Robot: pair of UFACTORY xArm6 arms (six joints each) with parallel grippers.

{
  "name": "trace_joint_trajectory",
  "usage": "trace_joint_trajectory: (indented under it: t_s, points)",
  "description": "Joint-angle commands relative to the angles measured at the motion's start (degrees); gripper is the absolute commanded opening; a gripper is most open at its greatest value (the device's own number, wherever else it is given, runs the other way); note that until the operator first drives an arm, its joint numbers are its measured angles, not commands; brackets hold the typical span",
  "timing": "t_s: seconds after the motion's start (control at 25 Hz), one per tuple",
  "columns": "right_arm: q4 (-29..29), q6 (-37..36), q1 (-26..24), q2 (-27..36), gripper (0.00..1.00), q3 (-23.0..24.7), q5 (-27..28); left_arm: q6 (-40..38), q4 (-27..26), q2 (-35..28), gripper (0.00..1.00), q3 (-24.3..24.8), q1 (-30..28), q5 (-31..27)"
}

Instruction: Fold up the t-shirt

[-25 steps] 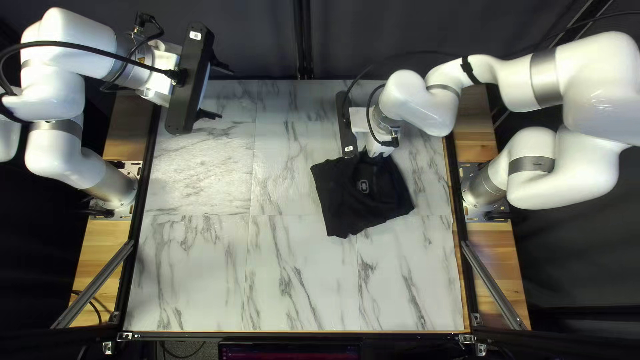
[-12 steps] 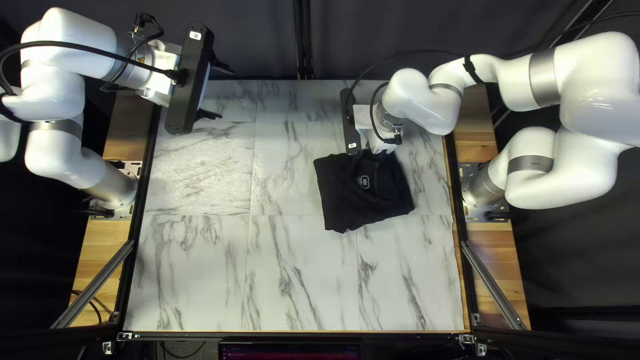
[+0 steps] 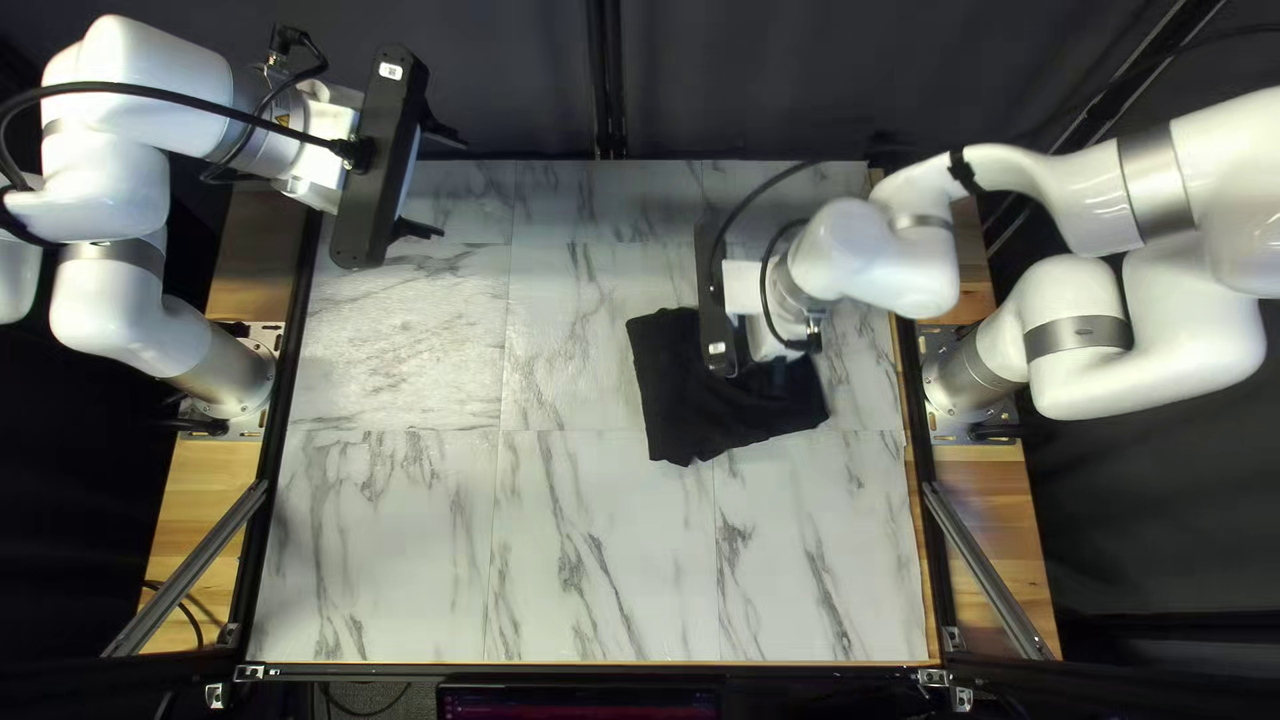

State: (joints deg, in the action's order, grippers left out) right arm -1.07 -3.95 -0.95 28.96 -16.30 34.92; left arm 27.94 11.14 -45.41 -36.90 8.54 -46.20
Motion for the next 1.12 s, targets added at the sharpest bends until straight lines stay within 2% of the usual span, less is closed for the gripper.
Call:
trace_joint_trajectory:
  t_s: [0.04, 0.36, 0.56, 1.12]
  points:
    - [2.51, -2.48, -0.87, -2.97, 1.0, 1.36, -4.53, 0.0, 0.0, 0.0, 1.0, 0.0, 0.0, 0.0]
    - [8.24, -8.77, -3.32, -5.29, 1.0, 3.75, -6.95, 0.0, 0.0, 0.0, 1.0, 0.0, 0.0, 0.0]
    - [11.69, -12.72, -3.74, -8.8, 1.0, 3.15, -9.2, 0.0, 0.0, 0.0, 1.0, 0.0, 0.0, 0.0]
    - [13.8, -16.07, -3.96, -9.99, 1.0, 3.27, -9.39, 0.0, 0.0, 0.0, 1.0, 0.0, 0.0, 0.0]
